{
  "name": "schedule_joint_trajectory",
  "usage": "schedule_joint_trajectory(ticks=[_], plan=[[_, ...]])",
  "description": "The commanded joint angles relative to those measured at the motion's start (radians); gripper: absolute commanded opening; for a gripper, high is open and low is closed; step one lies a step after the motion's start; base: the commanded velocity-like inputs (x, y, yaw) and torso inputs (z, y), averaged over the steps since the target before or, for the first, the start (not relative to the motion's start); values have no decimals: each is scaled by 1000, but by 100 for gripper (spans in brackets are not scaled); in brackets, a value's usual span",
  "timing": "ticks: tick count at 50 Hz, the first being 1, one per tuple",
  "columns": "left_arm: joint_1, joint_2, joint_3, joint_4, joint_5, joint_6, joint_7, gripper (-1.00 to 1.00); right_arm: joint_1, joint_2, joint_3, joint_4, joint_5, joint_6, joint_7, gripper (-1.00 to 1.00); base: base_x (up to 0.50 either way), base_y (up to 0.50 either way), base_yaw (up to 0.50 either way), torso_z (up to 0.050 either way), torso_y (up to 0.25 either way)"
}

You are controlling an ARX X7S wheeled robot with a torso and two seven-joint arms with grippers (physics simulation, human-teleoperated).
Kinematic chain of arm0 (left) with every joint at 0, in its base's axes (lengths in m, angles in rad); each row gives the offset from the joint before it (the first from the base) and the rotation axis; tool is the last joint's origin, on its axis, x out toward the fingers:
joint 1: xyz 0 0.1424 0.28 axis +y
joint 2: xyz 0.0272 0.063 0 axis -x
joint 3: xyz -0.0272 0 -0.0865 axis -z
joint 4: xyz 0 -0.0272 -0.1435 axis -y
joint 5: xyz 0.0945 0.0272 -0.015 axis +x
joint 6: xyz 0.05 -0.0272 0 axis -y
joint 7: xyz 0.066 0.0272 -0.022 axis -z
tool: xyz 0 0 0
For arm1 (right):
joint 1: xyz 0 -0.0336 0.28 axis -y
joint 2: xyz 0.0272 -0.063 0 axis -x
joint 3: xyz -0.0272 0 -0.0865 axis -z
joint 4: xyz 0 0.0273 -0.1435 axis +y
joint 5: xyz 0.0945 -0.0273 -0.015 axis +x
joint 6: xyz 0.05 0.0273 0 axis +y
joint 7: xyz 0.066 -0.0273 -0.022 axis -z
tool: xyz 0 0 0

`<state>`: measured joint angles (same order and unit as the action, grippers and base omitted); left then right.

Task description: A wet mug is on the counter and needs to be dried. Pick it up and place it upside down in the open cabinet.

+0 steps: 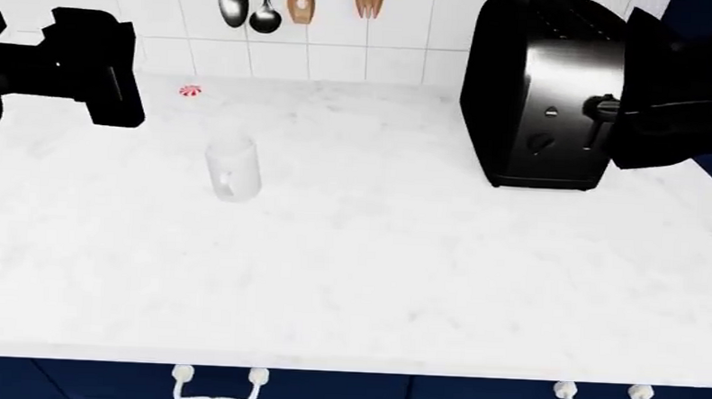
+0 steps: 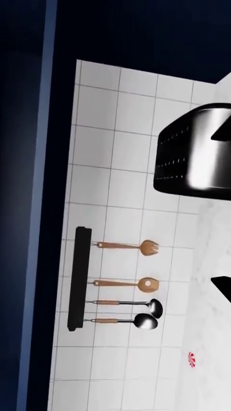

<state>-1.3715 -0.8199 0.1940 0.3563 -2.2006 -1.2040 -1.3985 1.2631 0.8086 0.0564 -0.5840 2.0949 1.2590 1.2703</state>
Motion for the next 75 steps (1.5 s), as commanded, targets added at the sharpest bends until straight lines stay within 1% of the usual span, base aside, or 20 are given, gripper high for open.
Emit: schedule_joint_trajectory(ticks=[1, 9, 18, 25, 30, 40, 52, 55, 60, 65, 68, 75], plan=[[6, 6, 16, 2, 19, 9, 13, 100, -25, 6, 18, -9, -20, -1, -22, 100, 352, 0, 0, 0, 0], [-12, -8, 26, 9, -7, 23, 7, 100, -32, 14, 11, -20, -18, -10, -16, 100, 347, 0, 0, 0, 1], [54, -16, 5, 39, 8, 41, 28, 100, -42, 14, 8, -24, -29, -11, -26, 100, 337, 0, 0, 0, 1], [166, -31, 8, 111, -21, 71, 12, 100, -39, 22, -5, -17, -26, -17, -26, 100, 42, 0, 0, 0, 0], [279, -43, -23, 157, -10, 88, 29, 100, -41, 12, -9, -19, -37, -16, -37, 100, 0, 0, 0, 0, 0], [514, -13, -97, 211, 133, 81, 114, 100, -57, 17, -3, -29, -46, -20, -48, 100, 0, 0, 0, 0, 0], [660, 32, -128, 234, 253, 68, 206, 100, -67, 17, 3, -33, -53, -32, -60, 100, 0, 0, 0, 0, 0], [699, 54, -132, 234, 296, 67, 235, 100, -68, 14, 3, -31, -61, -33, -66, 100, 0, 0, 0, 0, 0], [710, 90, -116, 204, 379, 53, 289, 100, -67, 10, -5, -34, -64, -36, -66, 100, 0, 0, 0, 0, 0], [742, 132, -95, 170, 594, 50, 433, 100, -49, 21, -22, -41, -37, -52, -44, 100, 0, 0, 0, 0, 0], [759, 148, -86, 143, 680, 73, 495, 100, -52, 29, -19, -46, -30, -56, -44, 100, 0, 0, 0, 0, 3], [680, 200, -1, 43, 803, 69, 552, 100, -75, 31, -4, -49, -41, -57, -61, 100, 0, 0, 0, 0, 0]])
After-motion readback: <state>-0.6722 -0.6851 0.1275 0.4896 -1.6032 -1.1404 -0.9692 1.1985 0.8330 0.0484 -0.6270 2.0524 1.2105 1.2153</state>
